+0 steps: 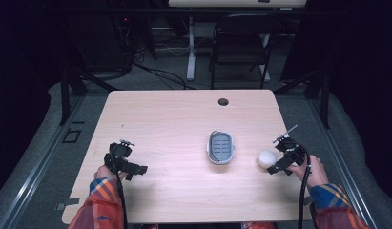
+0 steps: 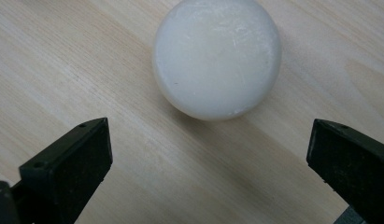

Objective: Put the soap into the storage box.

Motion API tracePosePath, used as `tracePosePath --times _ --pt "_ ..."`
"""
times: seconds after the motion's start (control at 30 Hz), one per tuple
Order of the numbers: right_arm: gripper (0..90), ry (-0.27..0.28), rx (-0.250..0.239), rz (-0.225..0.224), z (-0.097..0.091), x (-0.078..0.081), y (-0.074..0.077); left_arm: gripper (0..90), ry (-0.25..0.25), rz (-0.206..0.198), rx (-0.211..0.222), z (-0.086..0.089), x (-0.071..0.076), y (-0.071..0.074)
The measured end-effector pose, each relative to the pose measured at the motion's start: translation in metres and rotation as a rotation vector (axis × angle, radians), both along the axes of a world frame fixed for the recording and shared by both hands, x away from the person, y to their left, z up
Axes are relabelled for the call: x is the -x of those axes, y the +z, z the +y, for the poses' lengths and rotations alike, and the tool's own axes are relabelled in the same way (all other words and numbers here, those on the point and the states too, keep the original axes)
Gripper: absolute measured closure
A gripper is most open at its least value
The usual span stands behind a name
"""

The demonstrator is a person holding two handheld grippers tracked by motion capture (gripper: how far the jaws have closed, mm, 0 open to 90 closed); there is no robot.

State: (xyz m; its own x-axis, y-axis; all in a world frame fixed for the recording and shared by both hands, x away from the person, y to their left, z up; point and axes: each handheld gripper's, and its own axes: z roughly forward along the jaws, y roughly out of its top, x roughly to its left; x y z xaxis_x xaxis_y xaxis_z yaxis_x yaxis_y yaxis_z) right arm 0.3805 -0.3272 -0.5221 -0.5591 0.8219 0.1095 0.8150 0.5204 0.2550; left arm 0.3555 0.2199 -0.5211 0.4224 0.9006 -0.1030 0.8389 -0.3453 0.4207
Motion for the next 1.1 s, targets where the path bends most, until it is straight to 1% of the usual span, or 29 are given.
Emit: tracePosePath --times 0.03,0.17,0.2,0.23,0.3,0.37,0.4,0.43,0.5,0.53,0.57,0.6,0.63,0.67,0.7,0.73,0.77,0.8,0.83,0.9,0.93,0.97,1.0,1.1 --pt "0.0 0.019 0.018 0.01 0.0 -0.001 0.001 0.0 -0.002 0.0 0.0 0.0 0.0 0.0" --pt "0.0 0.021 0.024 0.007 0.0 -0.001 0.003 0.0 -0.008 0.0 -0.002 0.0 0.0 0.0" --pt "0.0 0.018 0.027 0.002 0.001 -0.001 0.002 0.0 -0.007 -0.003 -0.001 0.0 0.0 0.0" --pt "0.0 -0.001 0.015 -0.018 0.002 0.0 0.0 0.0 -0.003 -0.005 0.004 -0.001 0.001 0.0" --pt "0.0 0.006 0.017 -0.015 0.003 0.0 0.0 0.0 -0.01 -0.003 -0.001 0.0 0.001 0.0" --pt "0.0 0.013 0.024 -0.016 0.004 -0.001 0.002 0.0 -0.014 -0.003 0.002 0.0 0.0 0.0" --pt "0.0 0.03 0.036 -0.01 0.005 -0.004 0.006 0.0 -0.012 -0.005 0.009 0.0 -0.001 0.0" --pt "0.0 0.03 0.036 -0.01 0.005 -0.004 0.006 0.0 -0.012 -0.005 0.009 0.0 -0.001 0.0" --pt "0.0 0.036 0.037 -0.021 0.006 -0.006 0.007 0.0 -0.022 -0.005 0.004 -0.002 -0.002 -0.001" --pt "0.0 0.0 0.002 -0.049 0.008 -0.005 0.003 0.0 -0.029 -0.001 0.002 -0.004 -0.003 -0.001" --pt "0.0 0.0 0.002 -0.049 0.008 -0.005 0.003 0.0 -0.029 -0.001 0.002 -0.004 -0.003 -0.001" --pt "0.0 0.026 0.03 -0.036 0.008 -0.007 0.005 0.0 -0.033 -0.002 -0.001 -0.004 -0.003 -0.001" --pt "0.0 0.044 0.047 -0.027 0.008 -0.008 0.007 0.0 -0.034 -0.001 0.0 -0.005 -0.003 -0.001" --pt "0.0 0.044 0.056 -0.033 0.008 -0.008 0.007 0.0 -0.041 -0.005 -0.002 -0.005 -0.004 -0.001" --pt "0.0 0.044 0.056 -0.033 0.008 -0.008 0.007 0.0 -0.041 -0.005 -0.002 -0.005 -0.004 -0.001" --pt "0.0 0.025 0.031 -0.06 0.01 -0.008 0.005 0.0 -0.039 -0.001 -0.002 -0.006 -0.004 -0.001" --pt "0.0 0.045 0.054 -0.039 0.01 -0.01 0.007 0.0 -0.039 -0.001 -0.002 -0.006 -0.004 -0.001" --pt "0.0 0.022 0.02 -0.063 0.011 -0.01 0.003 0.0 -0.046 0.003 -0.005 -0.007 -0.004 -0.001" --pt "0.0 0.044 0.047 -0.043 0.011 -0.012 0.005 0.0 -0.046 0.003 -0.005 -0.007 -0.004 -0.001" --pt "0.0 0.041 0.038 -0.047 0.012 -0.013 0.004 0.0 -0.048 0.004 -0.006 -0.007 -0.004 -0.001" --pt "0.0 0.025 0.019 -0.055 0.013 -0.013 0.002 0.0 -0.046 0.003 -0.004 -0.007 -0.004 -0.001" --pt "0.0 0.026 0.011 -0.058 0.014 -0.014 0.002 0.0 -0.046 0.002 -0.004 -0.007 -0.005 -0.001" --pt "0.0 0.038 0.035 -0.042 0.016 -0.017 0.002 0.0 -0.051 0.005 -0.006 -0.007 -0.005 -0.001" --pt "0.0 0.037 0.028 -0.041 0.017 -0.02 -0.001 0.0 -0.051 0.005 -0.006 -0.007 -0.005 -0.001"
